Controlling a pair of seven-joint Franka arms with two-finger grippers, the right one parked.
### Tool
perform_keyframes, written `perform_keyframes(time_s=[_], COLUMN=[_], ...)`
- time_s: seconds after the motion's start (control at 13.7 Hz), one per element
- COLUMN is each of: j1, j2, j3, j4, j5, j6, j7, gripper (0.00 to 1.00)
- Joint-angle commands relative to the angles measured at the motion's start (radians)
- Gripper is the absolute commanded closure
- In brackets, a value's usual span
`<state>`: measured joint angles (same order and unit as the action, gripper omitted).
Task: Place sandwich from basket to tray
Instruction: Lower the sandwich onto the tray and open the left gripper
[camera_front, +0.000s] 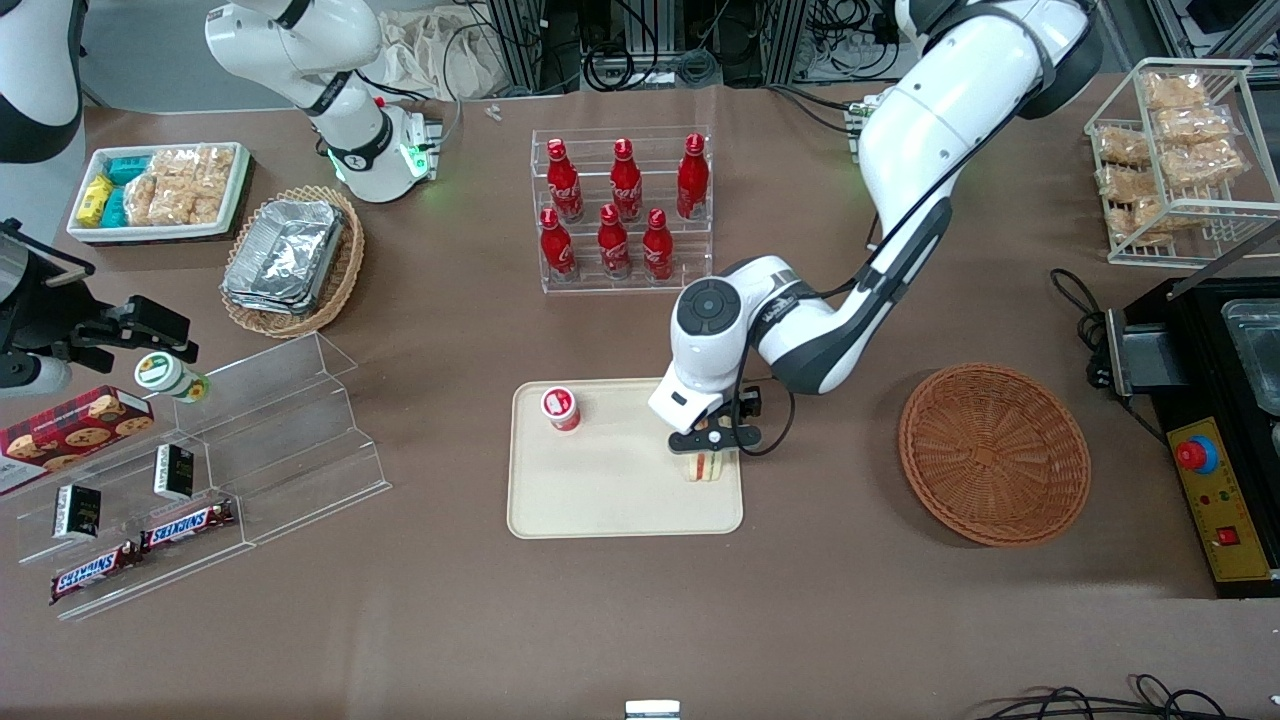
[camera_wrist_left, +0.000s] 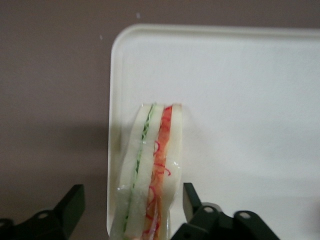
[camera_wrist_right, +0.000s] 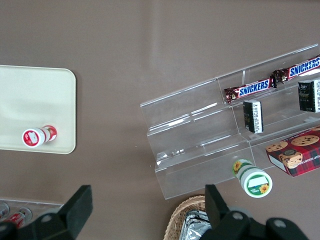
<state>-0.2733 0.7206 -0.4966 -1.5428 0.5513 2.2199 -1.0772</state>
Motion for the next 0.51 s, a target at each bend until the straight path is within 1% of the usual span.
perform_keyframes(time_s=[0.0,0.15,0.29,0.44], j1=[0.002,0.002,0.003,0.002], j2=[-0.127,-0.185,-0.237,-0.265], j3=[0.001,0.003,0.016,0.042], j4=[-0.016,-0.013,-0.019,-0.013], j5=[0.012,-0.045,-0.062,-0.109], j6=[-0.078,-0.152,-0.172,-0.19], j7=[-0.108,-0.096,-0.095,-0.08], gripper=[0.0,0.0,0.0,0.0])
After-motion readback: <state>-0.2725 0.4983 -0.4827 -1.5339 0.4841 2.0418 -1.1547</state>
